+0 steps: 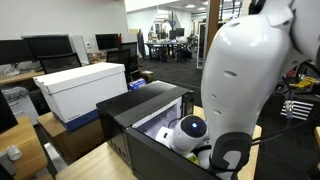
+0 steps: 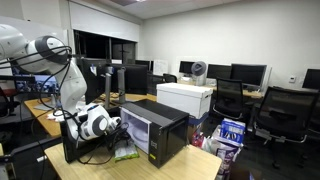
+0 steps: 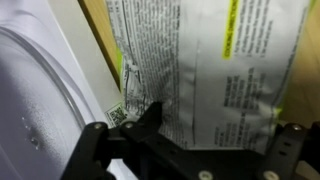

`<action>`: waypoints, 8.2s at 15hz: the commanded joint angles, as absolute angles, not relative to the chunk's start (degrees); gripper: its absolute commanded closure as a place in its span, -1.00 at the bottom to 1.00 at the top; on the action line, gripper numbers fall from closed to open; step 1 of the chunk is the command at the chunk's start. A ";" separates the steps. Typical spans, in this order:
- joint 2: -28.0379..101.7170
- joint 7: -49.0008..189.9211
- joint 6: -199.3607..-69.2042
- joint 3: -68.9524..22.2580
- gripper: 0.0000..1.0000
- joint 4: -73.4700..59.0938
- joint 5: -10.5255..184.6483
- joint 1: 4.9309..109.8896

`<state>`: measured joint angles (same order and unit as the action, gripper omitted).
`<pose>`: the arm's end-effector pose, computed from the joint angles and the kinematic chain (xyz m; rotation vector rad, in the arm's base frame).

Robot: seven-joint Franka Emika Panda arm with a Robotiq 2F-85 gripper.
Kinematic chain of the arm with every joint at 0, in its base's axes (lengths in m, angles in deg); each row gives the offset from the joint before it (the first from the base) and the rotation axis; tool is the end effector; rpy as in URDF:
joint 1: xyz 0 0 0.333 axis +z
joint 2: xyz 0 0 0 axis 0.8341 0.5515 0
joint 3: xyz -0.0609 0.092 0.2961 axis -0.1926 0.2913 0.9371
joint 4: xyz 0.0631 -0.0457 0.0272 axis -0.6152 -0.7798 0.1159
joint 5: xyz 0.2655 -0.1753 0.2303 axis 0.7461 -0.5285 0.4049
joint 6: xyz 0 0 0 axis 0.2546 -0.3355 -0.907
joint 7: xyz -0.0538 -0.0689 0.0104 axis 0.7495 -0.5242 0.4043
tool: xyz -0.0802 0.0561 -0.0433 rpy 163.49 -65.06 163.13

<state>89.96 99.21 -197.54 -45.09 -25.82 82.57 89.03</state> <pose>0.5500 0.0672 -0.0470 2.3666 1.3285 0.4138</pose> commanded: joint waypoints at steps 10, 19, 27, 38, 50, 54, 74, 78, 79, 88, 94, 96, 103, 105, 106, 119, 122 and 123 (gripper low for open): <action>88.59 94.33 -197.60 -51.35 0.62 -32.30 87.89 98.08; 87.23 91.98 -197.59 -54.02 0.79 -34.31 90.55 101.36; 85.08 90.90 -197.58 -56.69 0.79 -38.69 92.29 105.42; 77.20 90.91 -197.58 -61.69 0.79 -44.93 92.76 110.80; 81.10 92.01 -197.50 -66.18 0.79 -39.74 91.93 114.05; 84.45 91.93 -197.70 -66.30 0.79 -37.24 91.45 112.50; 104.63 90.96 -197.77 -66.26 0.76 -13.06 91.31 99.88; 101.82 92.92 -197.69 -63.87 -0.38 -15.08 86.90 96.99; 101.92 92.87 -197.68 -63.59 -0.49 -14.87 86.43 96.38; 97.41 94.12 -198.58 -62.03 -1.00 -20.50 82.60 93.52; 88.48 97.01 -198.05 -59.84 -1.00 -31.88 74.33 89.81; 85.24 98.37 -198.15 -58.92 -1.00 -34.33 72.07 88.62; 70.34 101.21 -196.41 -57.80 -1.00 -53.12 68.73 83.99; 65.96 100.08 -193.35 -56.14 -1.00 -56.40 69.67 81.11; 63.79 99.58 -192.43 -54.98 -1.00 -57.56 69.93 79.14; 46.48 86.38 -176.76 -23.44 -1.00 -59.15 81.23 48.30; 48.18 84.46 -177.47 -14.44 -1.00 -58.04 86.92 39.93; 48.67 84.95 -178.13 -12.10 -1.00 -57.89 87.75 37.53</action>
